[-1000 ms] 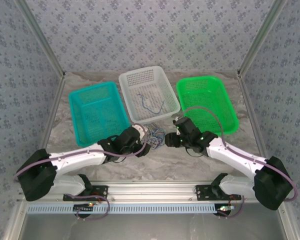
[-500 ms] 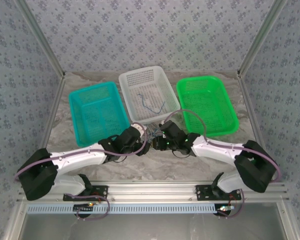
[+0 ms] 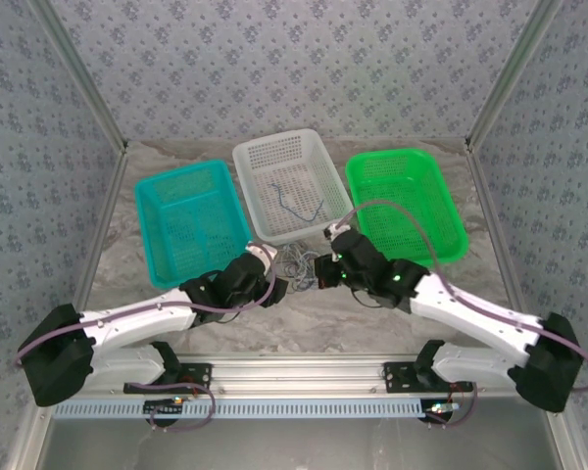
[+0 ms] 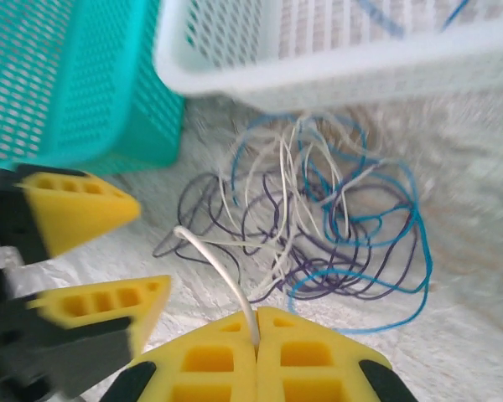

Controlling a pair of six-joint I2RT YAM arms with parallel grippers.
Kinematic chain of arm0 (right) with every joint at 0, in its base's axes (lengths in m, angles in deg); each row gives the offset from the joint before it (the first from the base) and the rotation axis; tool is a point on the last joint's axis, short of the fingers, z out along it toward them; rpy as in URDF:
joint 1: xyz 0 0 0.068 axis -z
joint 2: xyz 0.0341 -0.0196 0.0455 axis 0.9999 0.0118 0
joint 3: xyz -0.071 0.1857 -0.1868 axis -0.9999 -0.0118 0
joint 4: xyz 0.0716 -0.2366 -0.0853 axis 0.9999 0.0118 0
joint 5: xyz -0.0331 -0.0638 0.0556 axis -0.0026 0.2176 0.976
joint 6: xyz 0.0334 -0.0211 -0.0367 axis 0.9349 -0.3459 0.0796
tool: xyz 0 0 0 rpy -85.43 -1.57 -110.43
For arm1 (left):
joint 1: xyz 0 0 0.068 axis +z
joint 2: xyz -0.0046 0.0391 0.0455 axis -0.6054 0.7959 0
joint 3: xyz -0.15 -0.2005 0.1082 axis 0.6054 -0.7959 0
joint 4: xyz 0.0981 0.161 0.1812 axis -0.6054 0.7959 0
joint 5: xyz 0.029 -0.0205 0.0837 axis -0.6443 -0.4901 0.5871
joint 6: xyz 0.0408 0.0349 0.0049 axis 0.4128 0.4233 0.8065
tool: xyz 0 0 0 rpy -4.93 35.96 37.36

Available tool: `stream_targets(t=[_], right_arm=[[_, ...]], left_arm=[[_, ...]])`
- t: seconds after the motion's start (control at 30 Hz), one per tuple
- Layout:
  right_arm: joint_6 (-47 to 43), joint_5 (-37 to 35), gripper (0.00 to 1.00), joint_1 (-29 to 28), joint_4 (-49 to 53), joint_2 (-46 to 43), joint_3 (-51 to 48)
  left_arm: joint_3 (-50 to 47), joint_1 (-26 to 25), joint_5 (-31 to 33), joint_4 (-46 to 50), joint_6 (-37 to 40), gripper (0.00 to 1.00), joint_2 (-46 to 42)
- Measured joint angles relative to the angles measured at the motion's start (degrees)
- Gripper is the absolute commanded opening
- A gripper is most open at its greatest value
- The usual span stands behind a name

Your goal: Untangle the cables

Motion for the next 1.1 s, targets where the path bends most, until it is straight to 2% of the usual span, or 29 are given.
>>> stream_targets(t=[0.23, 0.63, 0.83, 0.97, 1.1], right_arm=[[-6.10, -4.02, 0.00, 0.00, 13.00, -5.14, 12.94], [-12.98, -7.15, 0.00, 0.55, 23.32, -8.83, 22.60], [-14.01, -7.02, 0.00, 1.66, 24.41, -13.92, 22.86], [-14.01, -4.87, 0.00, 1.68, 22.62, -12.48, 19.21], [-14.01, -1.84, 0.00, 1.68, 20.44, -9.42, 12.90]], left_arm=[[0.00, 0.00, -0.31, -2.40, 0.59, 0.65, 0.00], [-0.57, 0.00, -1.55, -5.77, 1.29, 0.66, -2.34], [-0.79, 0.00, -1.53, -8.74, 3.23, 0.71, -7.98], [1.29, 0.00, -2.38, -10.01, 5.14, 0.76, -8.28], [4.79, 0.00, -6.10, -13.46, 6.60, 0.76, -6.27]])
